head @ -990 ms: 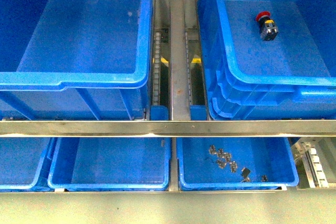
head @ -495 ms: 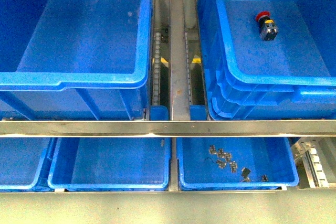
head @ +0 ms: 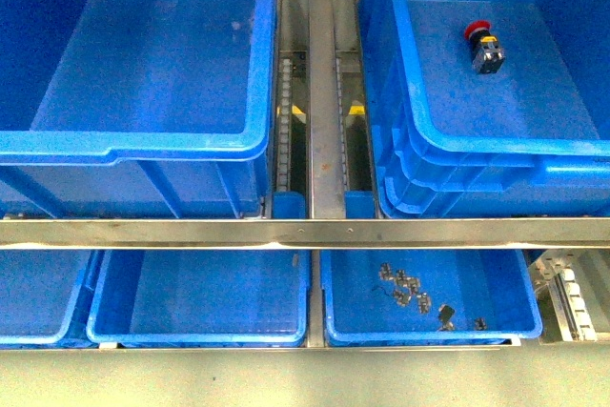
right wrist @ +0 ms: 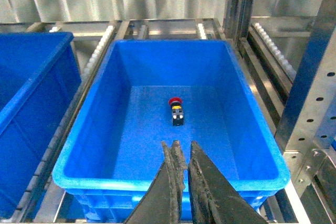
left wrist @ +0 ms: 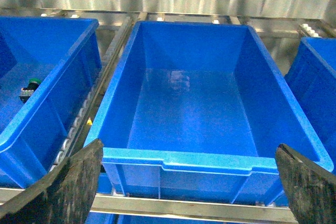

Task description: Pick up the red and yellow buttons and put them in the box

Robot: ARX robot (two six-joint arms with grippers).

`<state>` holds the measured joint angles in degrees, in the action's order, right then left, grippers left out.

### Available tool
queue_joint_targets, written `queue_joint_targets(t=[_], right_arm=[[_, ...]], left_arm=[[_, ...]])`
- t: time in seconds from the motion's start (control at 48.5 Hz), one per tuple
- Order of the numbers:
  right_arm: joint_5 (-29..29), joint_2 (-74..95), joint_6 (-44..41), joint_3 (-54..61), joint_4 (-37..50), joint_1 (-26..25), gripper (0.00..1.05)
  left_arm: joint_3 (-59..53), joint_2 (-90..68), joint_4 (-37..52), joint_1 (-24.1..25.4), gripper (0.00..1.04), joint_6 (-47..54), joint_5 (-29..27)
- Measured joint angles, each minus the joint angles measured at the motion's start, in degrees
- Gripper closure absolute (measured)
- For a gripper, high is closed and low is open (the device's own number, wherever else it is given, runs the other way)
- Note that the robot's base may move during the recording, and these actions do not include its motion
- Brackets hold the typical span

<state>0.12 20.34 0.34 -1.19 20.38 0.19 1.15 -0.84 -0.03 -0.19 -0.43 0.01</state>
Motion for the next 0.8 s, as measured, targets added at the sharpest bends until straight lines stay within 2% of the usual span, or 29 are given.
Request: queue_joint_targets(t=[0.536,0.64,0.805], right_arm=[[0.0,-10.4,0.0,0.0,-10.4,0.0,1.01],[0.1,-17.6,0.0,0.0,-19.4,-0.1,1.01],[0.0,-20.1,0.0,0.0,-20.2,-0.1,1.01]], left_arm=[[0.0,0.0,0.0,0.0,0.08,0.0,0.0],[0.0,0.0,0.0,0.0,0.08,0.0,0.0],[0.0,0.0,0.0,0.0,0.08,0.0,0.0]])
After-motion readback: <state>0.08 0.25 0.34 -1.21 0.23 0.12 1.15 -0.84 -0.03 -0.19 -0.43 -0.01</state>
